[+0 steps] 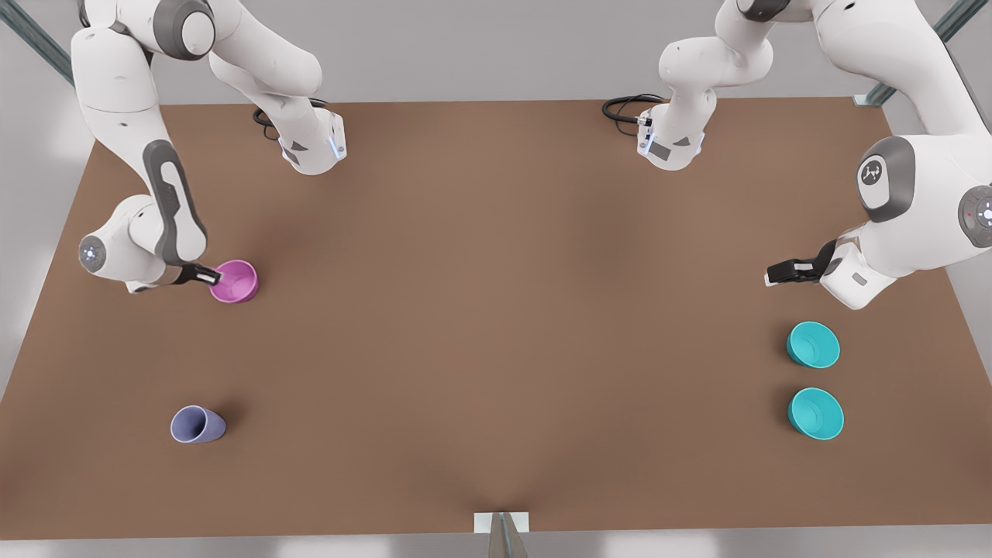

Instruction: Stack the blue bowl on the pink bowl

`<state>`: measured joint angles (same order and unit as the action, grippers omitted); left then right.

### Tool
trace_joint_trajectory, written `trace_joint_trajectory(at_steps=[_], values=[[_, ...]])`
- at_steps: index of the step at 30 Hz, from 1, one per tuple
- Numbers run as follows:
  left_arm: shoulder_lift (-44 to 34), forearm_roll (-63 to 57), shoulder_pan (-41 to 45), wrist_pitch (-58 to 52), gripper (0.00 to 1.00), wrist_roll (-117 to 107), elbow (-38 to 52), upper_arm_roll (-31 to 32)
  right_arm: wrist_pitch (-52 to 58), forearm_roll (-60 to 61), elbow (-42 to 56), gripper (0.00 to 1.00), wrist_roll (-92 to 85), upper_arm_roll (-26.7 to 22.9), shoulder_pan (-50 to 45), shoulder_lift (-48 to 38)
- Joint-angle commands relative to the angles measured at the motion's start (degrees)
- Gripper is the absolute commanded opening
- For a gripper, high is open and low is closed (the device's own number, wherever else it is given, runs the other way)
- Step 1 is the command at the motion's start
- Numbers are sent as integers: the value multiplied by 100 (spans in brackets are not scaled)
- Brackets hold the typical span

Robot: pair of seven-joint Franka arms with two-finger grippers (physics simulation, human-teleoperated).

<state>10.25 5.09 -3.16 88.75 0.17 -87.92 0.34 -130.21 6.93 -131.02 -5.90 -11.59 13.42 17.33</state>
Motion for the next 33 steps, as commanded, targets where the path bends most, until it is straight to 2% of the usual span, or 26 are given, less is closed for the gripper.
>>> trace_joint_trajectory(at_steps=[1, 5, 8, 10, 12, 15, 19, 23, 27, 33], values=[[-6, -8, 0, 2, 100, 0, 3, 1, 557, 98, 208, 21, -254, -1, 37, 25], [-6, -8, 0, 2, 100, 0, 11, 1, 1936, 353, 1024, 21, -325, 60, -41, -63], [-6, -8, 0, 2, 100, 0, 11, 1, 3404, 1081, 1948, 21, -176, 51, -638, -151], [-6, -8, 0, 2, 100, 0, 11, 1, 3432, 1573, 2273, 21, 605, 60, -1437, -107], [29, -8, 0, 11, 100, 0, 11, 1, 3370, 2172, 3099, 21, 1564, 60, -2344, 429], [20, -8, 0, 11, 100, 0, 11, 1, 2237, 2515, 4409, 21, 2795, 60, -3636, 1571], [20, -8, -9, 11, 100, 0, 20, 1, 2078, 2436, 6579, 21, 4068, 42, -4137, 3126], [12, -17, 0, 11, 100, 9, 29, 1, 1270, 2480, 6668, 21, 4624, 69, -4875, 3462], [20, -17, 0, 11, 100, 0, 29, 1, 558, 2489, 6686, 21, 4676, 456, -4963, 3628], [20, -17, -9, 20, 100, 0, 29, 1, 180, 2471, 6686, 21, 4817, 464, -5209, 3901]])
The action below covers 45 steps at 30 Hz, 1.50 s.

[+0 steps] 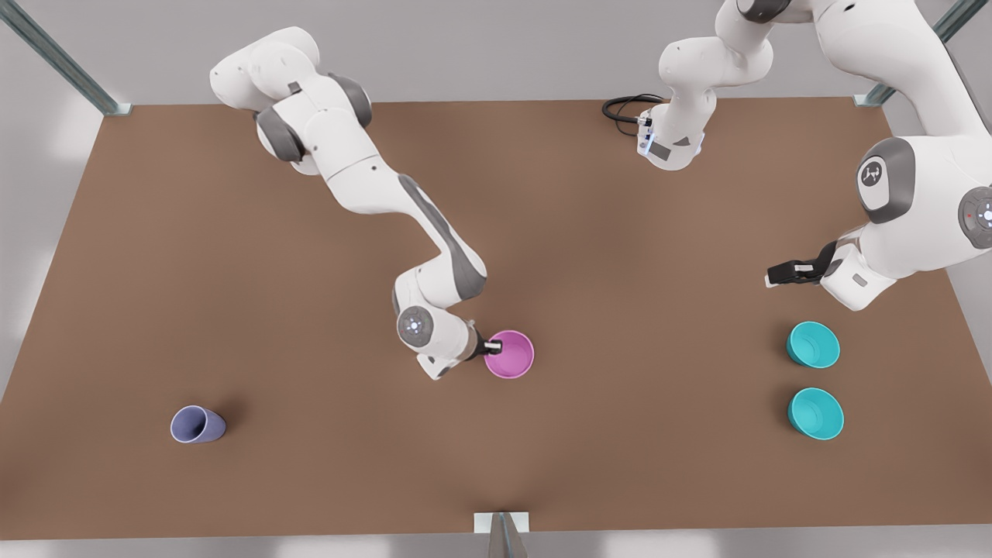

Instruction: Stack the blue bowl on the pink bowl

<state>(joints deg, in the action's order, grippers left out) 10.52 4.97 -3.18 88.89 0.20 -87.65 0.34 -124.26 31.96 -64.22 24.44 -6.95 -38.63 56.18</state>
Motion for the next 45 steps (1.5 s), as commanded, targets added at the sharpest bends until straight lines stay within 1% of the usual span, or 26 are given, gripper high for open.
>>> trace_joint_trajectory(at_steps=[1, 4, 5, 6, 8, 10, 11, 12, 14, 17, 19, 20, 21, 22, 23, 24, 26, 27, 28, 30, 37, 38, 40, 41, 44, 45], values=[[-6, -5, 1, -3, 100, -2, 3, 1, -414, -32, 6, 21, 1775, 1, -4, 42], [3, 4, -25, 23, 100, -11, 11, -17, -502, -32, -12, 21, 1766, 1, -4, 104], [3, 4, -87, 76, 100, -11, 11, -17, -502, -31, -12, 48, 1757, 1, -4, 104], [73, 13, -166, 129, 100, -20, 11, -26, -555, -40, -29, 100, 1757, 1, -13, 113], [91, 22, -210, 138, 100, -20, 11, -26, -608, -23, -47, 100, 1775, 1, -13, 113], [345, 91, -358, 147, 100, -2, 90, -34, -608, -31, -47, 100, 1758, 1, -13, 104], [634, 101, -456, 199, 100, 24, 300, -26, -599, -58, -47, 100, 1757, 1, -22, 104], [1179, 101, -595, 243, 100, 112, 880, -34, -529, -93, -38, 100, 1757, -25, -13, 78], [1699, 127, -1158, 779, 100, 1526, 961, -96, -160, -330, -91, 100, 1687, -96, 92, -168], [2305, 390, -1826, 1430, 100, 3100, 899, -122, 1079, -339, -196, 100, 1477, -105, 856, -792], [2578, 514, -2099, 1641, 100, 3689, 899, -122, 2511, -357, -372, 100, -516, -298, 1779, -1153], [2718, 514, -2205, 1711, 100, 3742, 899, -157, 3329, -497, -249, 100, -1958, -377, 2666, -1161], [2824, 514, -2240, 1948, 100, 3874, 881, -175, 3979, -1041, 163, 100, -3022, -395, 3265, -1223], [2947, 540, -2231, 2001, 100, 3927, 881, -237, 4436, -1788, 331, 100, -3445, -483, 3336, -1617], [3061, 689, -2240, 2010, 100, 3927, 881, -245, 4929, -2588, 278, 100, -3463, -395, 3362, -2478], [3140, 698, -2240, 2010, 100, 3927, 785, -245, 5306, -2834, 77, 100, -3437, -351, 3371, -3224], [3281, 681, -2222, 2010, 100, 4058, 776, -254, 5263, -2897, -688, 100, -3437, -316, 3371, -4500], [3430, 690, -2240, 2088, 100, 4138, 776, -306, 5194, -2906, -845, 100, -3437, -307, 3485, -4799], [3500, 690, -2266, 2291, 100, 4173, 758, -333, 4895, -2906, -1399, 100, -3428, -280, 3520, -5213], [3519, 690, -2345, 2344, 100, 4173, 767, -342, 4762, -2897, -1708, 100, -3411, -228, 3520, -5389], [3729, 900, -2354, 2388, 100, 4164, 758, -368, 4762, -2906, -1761, 100, -3393, -193, 3538, -5363], [3729, 909, -2345, 2388, 86, 4164, 758, -368, 4762, -2906, -1761, 100, -3393, -193, 3538, -5363], [3729, 909, -2345, 2449, 48, 4164, 758, -360, 4762, -2897, -1761, 100, -3393, -193, 3547, -5354], [3729, 909, -2345, 2449, 36, 4164, 758, -360, 4762, -2897, -1761, 100, -3402, -193, 3547, -5345], [3747, 909, -2310, 2449, 33, 4164, 758, -351, 4762, -2897, -1761, 100, -3393, -193, 3547, -5345], [3747, 909, -2310, 2449, 28, 4164, 758, -351, 4762, -2897, -1761, 100, -3393, -193, 3547, -5336]])
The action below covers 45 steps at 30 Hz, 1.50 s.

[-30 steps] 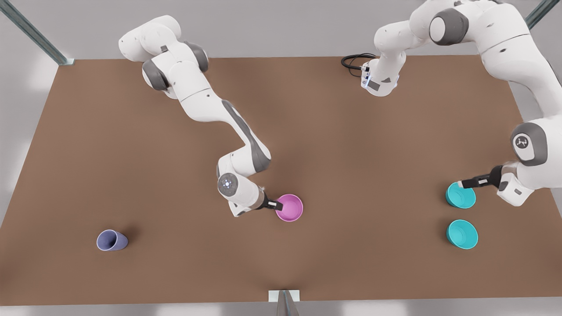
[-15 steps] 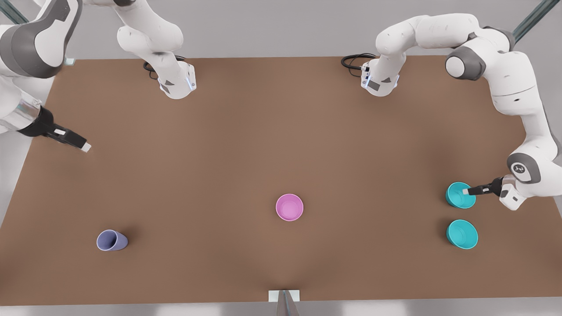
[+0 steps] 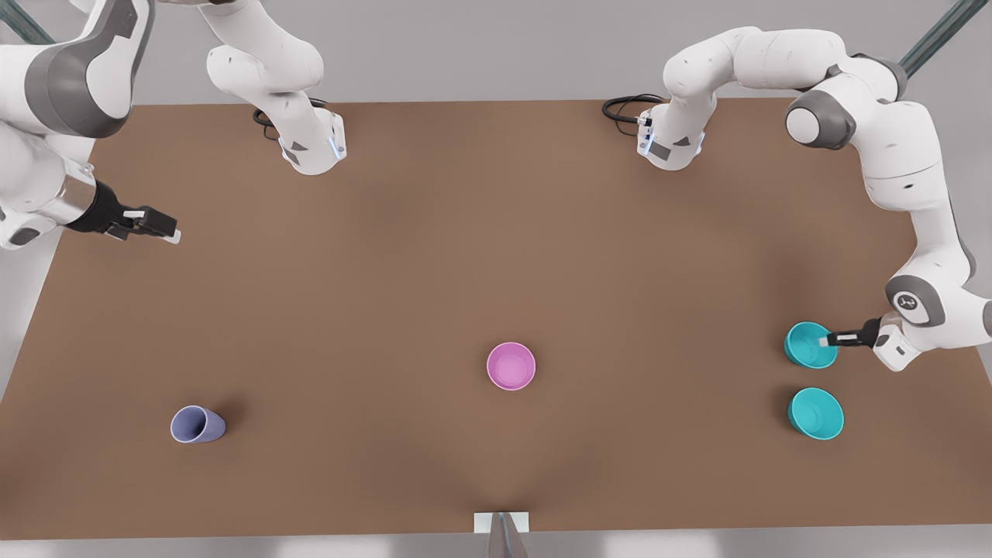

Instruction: Stack the blue bowl on the pink bowl

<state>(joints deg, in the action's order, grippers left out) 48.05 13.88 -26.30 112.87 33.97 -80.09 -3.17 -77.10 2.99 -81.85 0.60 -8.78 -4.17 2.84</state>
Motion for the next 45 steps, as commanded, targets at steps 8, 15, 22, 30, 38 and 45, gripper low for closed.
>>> trace_joint_trajectory(at_steps=[8, 15, 22, 30, 38, 45], values=[[-962, -25, 801, -2, 21, -293, -445, 1, 55, 9, 2, 100, -1035, -19, 101, 58], [-876, -43, 4035, -617, 21, -5320, 248, 27, 55, 9, -6, 100, -1026, -19, 101, 67], [328, 379, 5161, -626, 21, -7677, 2208, 36, 55, 9, -59, 100, -1018, -19, 101, 58], [706, 431, 5451, -108, 21, -7932, 2455, 238, 55, 0, -85, 100, -1018, -19, 101, 67], [908, 441, 5451, -46, 21, -7932, 2419, 458, 55, 0, -121, 100, -1018, -27, 92, 76], [1005, 441, 5451, -28, 21, -7923, 2437, 458, 55, 0, -138, 100, -1009, -27, 92, 85]])
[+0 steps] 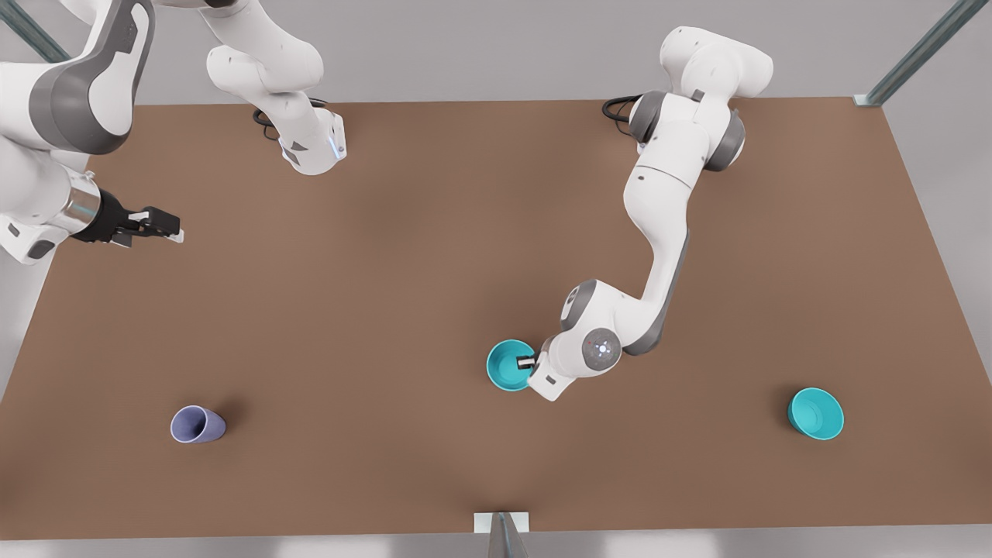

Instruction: Stack the blue bowl on the pink bowl

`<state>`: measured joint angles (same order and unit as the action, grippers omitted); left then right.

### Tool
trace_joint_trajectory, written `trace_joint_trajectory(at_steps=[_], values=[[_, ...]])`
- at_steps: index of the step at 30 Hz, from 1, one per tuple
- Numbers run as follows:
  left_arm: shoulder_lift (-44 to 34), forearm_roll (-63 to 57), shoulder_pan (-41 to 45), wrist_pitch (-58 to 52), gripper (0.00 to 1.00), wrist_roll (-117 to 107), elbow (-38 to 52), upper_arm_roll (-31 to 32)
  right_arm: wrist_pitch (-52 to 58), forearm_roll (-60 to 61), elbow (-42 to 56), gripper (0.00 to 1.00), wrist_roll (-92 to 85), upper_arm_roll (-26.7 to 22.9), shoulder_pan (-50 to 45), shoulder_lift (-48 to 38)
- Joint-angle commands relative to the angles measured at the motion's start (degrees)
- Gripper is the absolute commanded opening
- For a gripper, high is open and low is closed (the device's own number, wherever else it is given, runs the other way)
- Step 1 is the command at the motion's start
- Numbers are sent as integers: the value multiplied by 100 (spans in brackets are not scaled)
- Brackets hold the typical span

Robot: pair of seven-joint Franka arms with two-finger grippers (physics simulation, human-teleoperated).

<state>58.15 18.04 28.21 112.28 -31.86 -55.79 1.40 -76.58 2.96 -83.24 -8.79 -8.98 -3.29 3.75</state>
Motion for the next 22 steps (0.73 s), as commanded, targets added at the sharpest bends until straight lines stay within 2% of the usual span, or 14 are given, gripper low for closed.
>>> trace_joint_trajectory(at_steps=[1, 4, 5, 6, 8, 9, 10, 11, 12, 15, 16, 17, 22], values=[[-5, 24, 0, 31, 21, -1341, -2, 1, 3, 3, 1, 100, -71, -7, 3, -5], [21, 24, 0, 31, 21, -1341, -2, 45, 12, 3, -34, 100, -80, -7, 3, -14], [21, 15, 0, 13, 58, -1323, -2, 45, 20, 3, -34, 100, -80, -7, 3, -14], [21, -3, -17, 5, 100, -1218, -2, 45, 29, 3, -34, 100, -80, -7, 3, -14], [-32, -11, -123, -100, 100, -1191, -2, 36, 21, 3, -34, 100, -80, -7, 3, -5], [-258, -46, -245, -520, 100, -1191, -2, -25, 20, 3, -43, 100, -79, -7, 3, -5], [-1031, -457, -894, -1959, 100, -1174, 16, -113, 20, 3, -43, 100, -71, -7, 3, -5], [-1962, -1380, -1431, -3235, 100, -220, 16, -131, 12, 3, -43, 100, -71, -7, 3, -5], [-2580, -1620, -1959, -3792, 100, 891, 16, -131, 12, 3, -43, 100, -79, -7, 3, -5], [-3072, -2015, -2250, -3959, 100, 1629, -72, -122, 3, 3, -78, 100, -71, -7, 3, -14], [-3835, -2182, -2285, -3513, 100, 2972, -1247, -122, 3, 3, -78, 100, -71, -7, 3, -14], [-4286, -2191, -2268, -3116, 100, 3362, -1848, -139, 3, 3, -78, 100, -71, -7, 3, -14], [-4286, -2130, -2232, -3116, 100, 3344, -1848, -131, 3, 3, -113, 100, -71, -7, 3, -23]])
